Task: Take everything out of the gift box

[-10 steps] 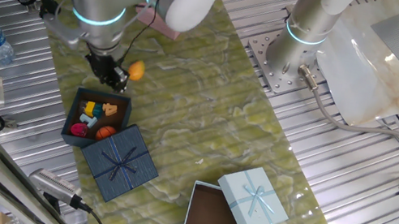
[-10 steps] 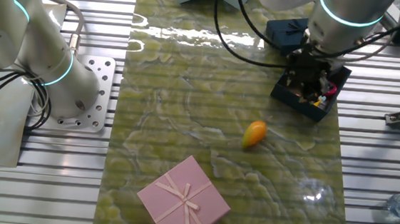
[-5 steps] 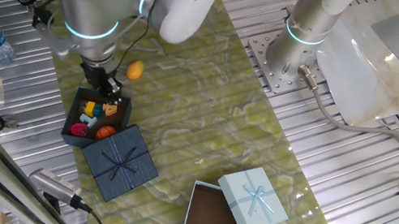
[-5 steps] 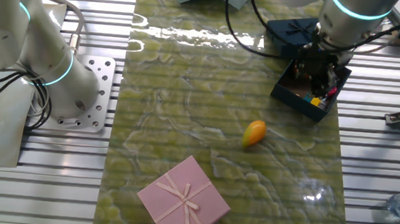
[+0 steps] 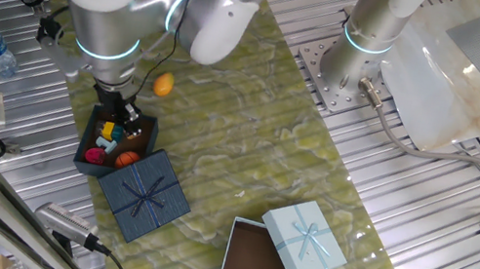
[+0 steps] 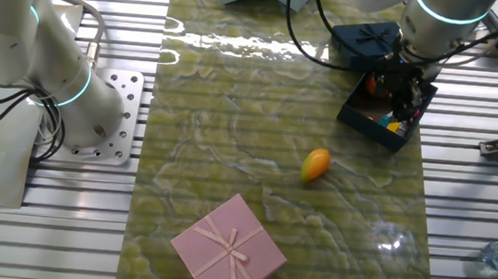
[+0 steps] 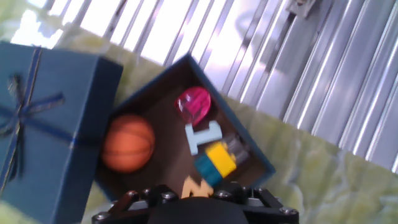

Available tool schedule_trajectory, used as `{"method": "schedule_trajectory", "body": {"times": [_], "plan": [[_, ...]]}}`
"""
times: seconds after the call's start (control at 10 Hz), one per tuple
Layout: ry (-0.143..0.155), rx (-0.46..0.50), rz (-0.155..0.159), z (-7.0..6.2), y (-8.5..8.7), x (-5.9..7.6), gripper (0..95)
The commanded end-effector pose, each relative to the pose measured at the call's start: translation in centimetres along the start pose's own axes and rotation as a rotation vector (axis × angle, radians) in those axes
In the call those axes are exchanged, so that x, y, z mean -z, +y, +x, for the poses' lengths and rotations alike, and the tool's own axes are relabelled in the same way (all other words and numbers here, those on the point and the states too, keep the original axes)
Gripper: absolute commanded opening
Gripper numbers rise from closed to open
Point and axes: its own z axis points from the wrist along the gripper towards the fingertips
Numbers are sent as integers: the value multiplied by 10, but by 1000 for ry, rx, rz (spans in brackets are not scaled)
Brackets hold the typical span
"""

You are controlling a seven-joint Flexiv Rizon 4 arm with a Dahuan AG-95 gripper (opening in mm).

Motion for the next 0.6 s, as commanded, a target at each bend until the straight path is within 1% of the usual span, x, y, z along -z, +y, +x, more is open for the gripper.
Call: {"method": "schedule_trajectory", "body": {"times": [0.1, 0.3, 0.6], "plan": [[-16, -8, 6, -3, 1, -8, 570], [-25, -16, 13, -4, 0, -11, 570], [-26, -33, 18, -6, 0, -13, 570]]}}
